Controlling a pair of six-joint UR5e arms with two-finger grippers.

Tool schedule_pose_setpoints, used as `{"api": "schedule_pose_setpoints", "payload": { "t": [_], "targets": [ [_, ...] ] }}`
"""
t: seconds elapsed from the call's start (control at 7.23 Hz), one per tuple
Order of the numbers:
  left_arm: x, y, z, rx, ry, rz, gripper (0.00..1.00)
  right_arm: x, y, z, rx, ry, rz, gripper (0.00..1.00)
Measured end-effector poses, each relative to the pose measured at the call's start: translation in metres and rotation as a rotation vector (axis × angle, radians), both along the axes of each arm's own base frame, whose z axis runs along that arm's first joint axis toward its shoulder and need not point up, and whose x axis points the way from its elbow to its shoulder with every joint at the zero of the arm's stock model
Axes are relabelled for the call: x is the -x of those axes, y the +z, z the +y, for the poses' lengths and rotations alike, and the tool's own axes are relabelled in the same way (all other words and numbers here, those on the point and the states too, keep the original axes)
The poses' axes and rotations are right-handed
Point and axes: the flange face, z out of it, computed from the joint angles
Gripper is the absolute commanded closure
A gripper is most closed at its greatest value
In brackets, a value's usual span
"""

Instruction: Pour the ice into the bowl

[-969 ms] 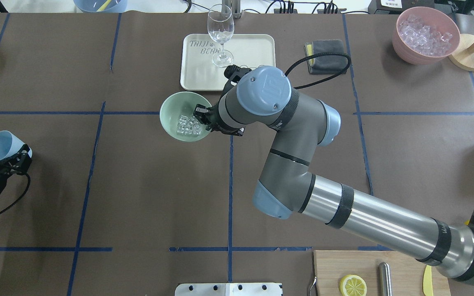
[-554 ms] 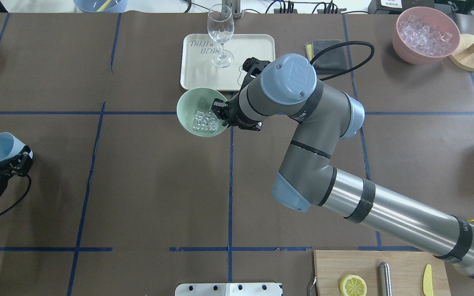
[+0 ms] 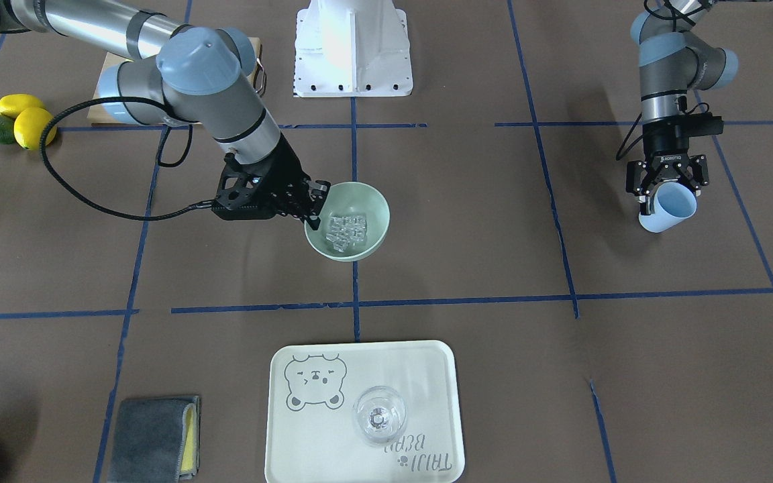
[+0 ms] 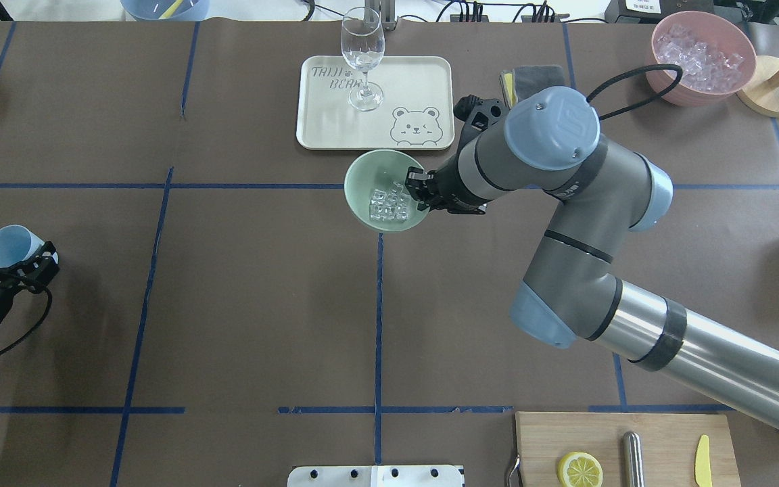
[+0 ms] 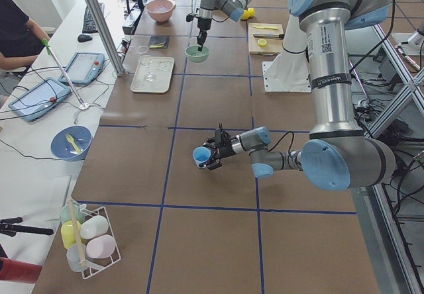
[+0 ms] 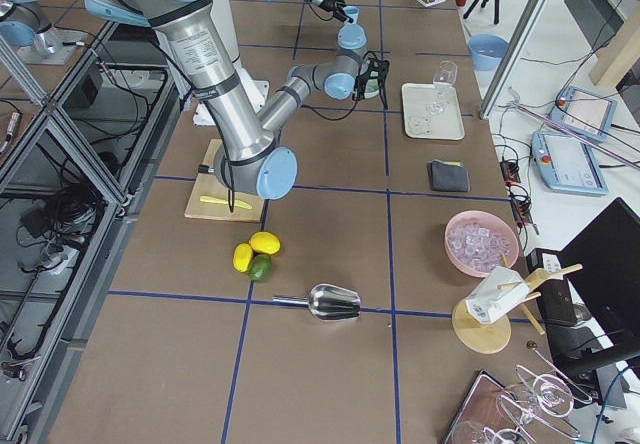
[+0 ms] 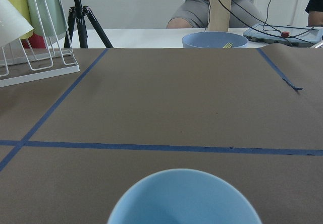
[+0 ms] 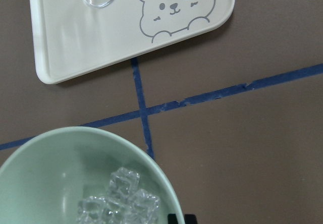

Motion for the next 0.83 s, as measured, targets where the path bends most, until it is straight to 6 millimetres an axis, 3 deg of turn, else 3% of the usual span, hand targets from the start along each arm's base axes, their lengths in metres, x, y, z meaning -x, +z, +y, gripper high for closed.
{"api": "schedule_pose_setpoints", "payload": {
  "t": [0.55,0.83],
  "targets": [
    [0.037,-0.016,0.009,-0.019,0.006,-0.036,0.0,-0.036,0.031,0.011,-0.002,-0.015,0.014,1.0],
    [0.044,-0.039,0.009,-0.053,0.024,-0.054,0.0,-0.083,0.083,0.039,-0.029,-0.041,0.065,1.0]
  ]
}}
